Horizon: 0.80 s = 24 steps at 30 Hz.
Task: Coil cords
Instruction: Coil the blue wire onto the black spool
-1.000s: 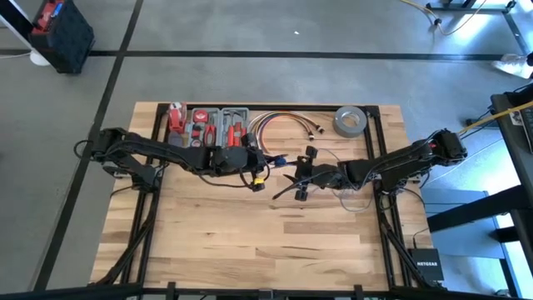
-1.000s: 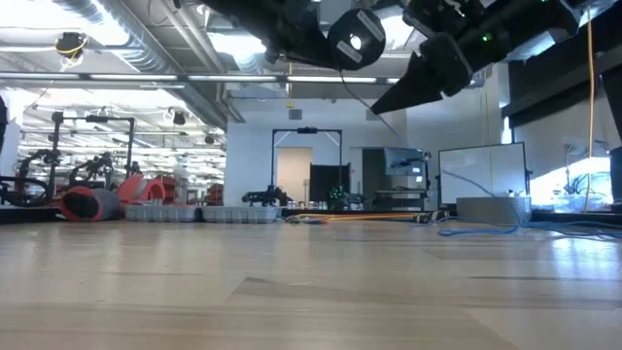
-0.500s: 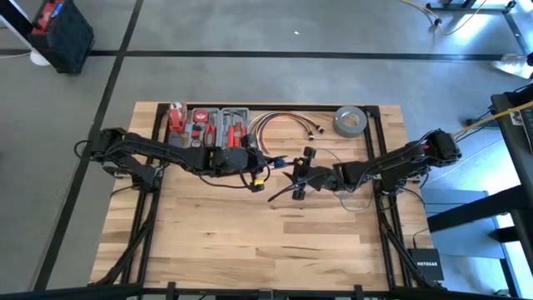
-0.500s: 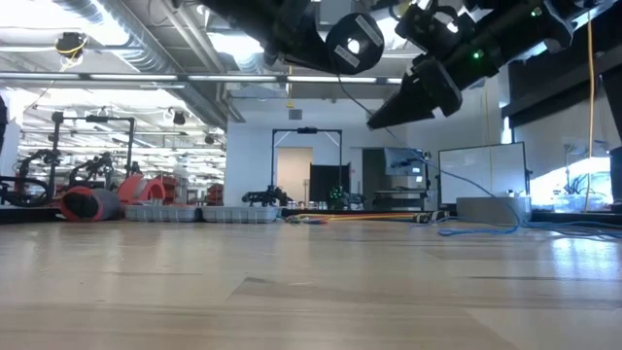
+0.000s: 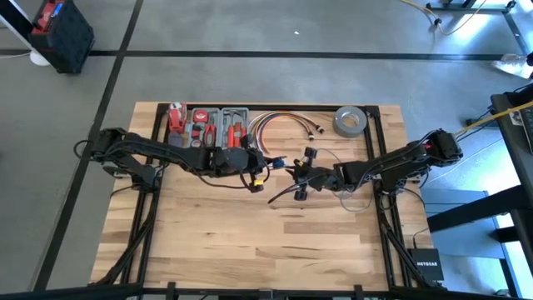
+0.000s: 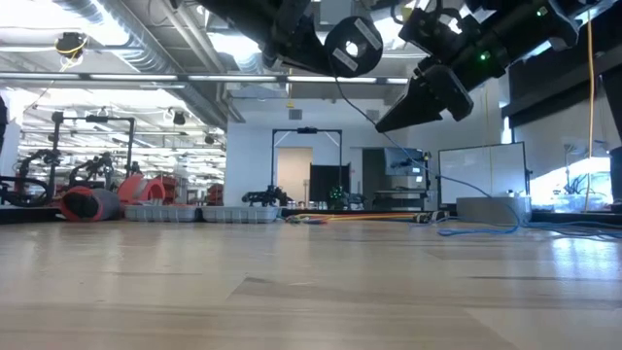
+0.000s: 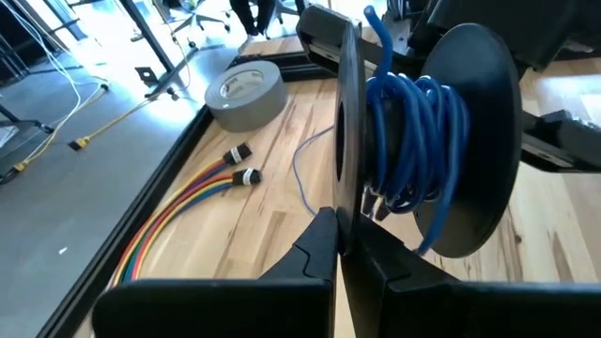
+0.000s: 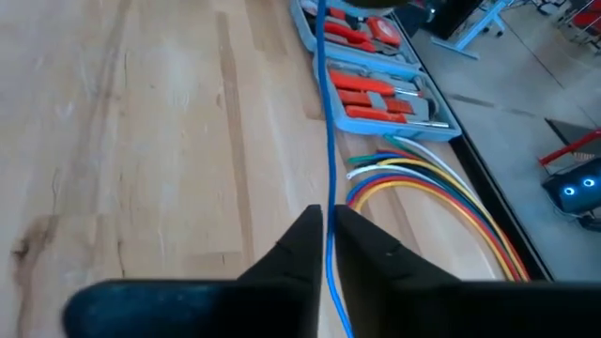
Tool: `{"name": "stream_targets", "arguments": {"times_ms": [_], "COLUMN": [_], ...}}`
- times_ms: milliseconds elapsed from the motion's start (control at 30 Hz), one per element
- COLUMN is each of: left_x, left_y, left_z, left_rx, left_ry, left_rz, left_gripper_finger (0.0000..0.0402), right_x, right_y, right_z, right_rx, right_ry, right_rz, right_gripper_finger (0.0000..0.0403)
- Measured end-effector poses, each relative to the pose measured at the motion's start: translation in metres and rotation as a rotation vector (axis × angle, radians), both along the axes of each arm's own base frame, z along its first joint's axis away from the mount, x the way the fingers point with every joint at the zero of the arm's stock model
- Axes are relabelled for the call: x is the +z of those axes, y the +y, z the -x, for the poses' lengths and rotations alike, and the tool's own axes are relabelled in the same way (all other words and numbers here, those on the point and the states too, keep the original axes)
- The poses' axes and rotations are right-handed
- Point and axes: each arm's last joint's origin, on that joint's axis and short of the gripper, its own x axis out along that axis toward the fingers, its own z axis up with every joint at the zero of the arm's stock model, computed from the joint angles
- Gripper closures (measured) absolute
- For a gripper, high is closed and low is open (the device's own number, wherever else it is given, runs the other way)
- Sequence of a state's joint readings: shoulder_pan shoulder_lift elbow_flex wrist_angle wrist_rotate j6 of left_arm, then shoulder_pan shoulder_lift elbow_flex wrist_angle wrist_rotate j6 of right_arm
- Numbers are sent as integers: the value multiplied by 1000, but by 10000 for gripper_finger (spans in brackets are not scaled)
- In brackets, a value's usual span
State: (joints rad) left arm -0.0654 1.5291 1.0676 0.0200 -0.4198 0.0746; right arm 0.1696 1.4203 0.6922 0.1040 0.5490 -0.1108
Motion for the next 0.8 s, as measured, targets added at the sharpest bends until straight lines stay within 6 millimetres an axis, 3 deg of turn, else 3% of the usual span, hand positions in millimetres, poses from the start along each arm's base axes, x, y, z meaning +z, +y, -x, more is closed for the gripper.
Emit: {"name": "stream_targets", "arguments": {"times_ms": [167, 467, 800], "left_x": [1, 1, -8], "left_y": [0, -5, 3], "left_z": [0, 0, 4], "left_rx": [-1, -19, 18], "left_ry": [-9, -9, 98], "left_rz": [-1, -8, -35], "left_gripper_finger": [402, 402, 402], "right_x": [-1, 0, 23], "right_y": [-1, -4, -9], "right_z": [0, 4, 21], "right_rx": [-21, -116, -241], "right_ry": [5, 33, -64], "right_rz": [18, 120, 73], "right_gripper_finger": [397, 401, 402]}}
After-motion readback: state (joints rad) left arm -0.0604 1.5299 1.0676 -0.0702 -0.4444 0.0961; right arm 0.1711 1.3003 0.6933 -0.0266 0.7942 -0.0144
